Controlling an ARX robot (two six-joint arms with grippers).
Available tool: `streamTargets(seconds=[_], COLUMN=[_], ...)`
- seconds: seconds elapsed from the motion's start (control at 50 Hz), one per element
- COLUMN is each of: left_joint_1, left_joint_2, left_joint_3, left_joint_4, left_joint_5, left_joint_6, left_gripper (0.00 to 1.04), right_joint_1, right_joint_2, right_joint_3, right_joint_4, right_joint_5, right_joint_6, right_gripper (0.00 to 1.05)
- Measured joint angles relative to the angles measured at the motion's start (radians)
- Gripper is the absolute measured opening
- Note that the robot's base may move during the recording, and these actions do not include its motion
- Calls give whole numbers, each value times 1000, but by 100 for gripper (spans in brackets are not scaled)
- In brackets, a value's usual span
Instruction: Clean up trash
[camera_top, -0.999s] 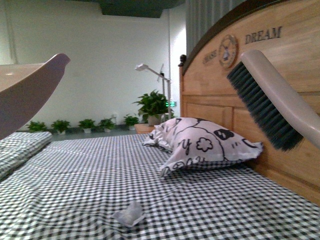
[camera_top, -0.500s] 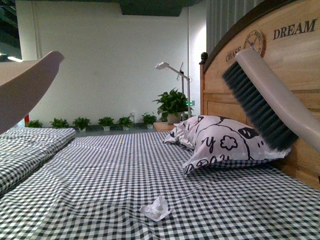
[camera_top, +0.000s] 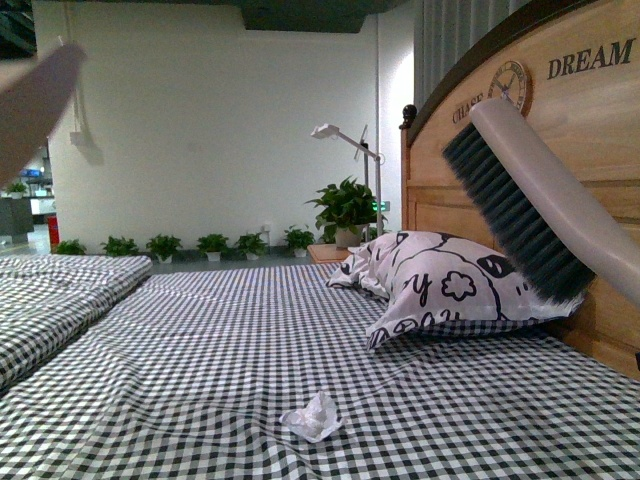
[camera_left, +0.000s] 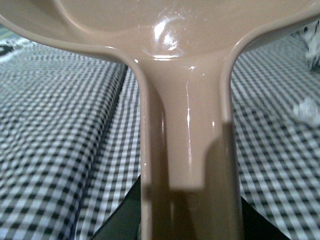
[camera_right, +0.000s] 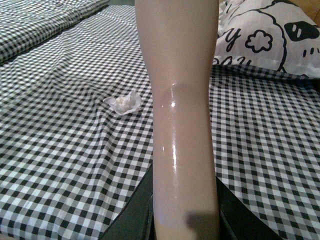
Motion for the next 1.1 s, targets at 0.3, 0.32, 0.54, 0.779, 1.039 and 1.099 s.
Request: streamTargets(seconds=[0.3,0.32,0.54,0.779,1.039,1.099], left_joint_1=[281,286,305,300,199,171], left_joint_2=[428,473,739,1031,1183,1210], left_joint_3=[457,507,774,962,1083,1118], left_joint_4=[-32,-48,-314,-650,-847,-877], left_joint_5=[432,484,774,559,414,377], left_joint_6=[22,44,360,829,982,1007], left_gripper=[23,23,23,23,23,23], right_joint_1=[-18,-23,-75,-148,-203,-200], right_joint_2=[0,0,-6,33,286,346], right_joint_3=[1,5,90,255,631,727], right_joint_4=[-2,-6,-74,-241,-539,-604], right_joint_5=[-111,-146,-200,-305,-352,-342], right_joint_6=[72,99,143,126,42,11], right_gripper=[19,19,19,19,19,19])
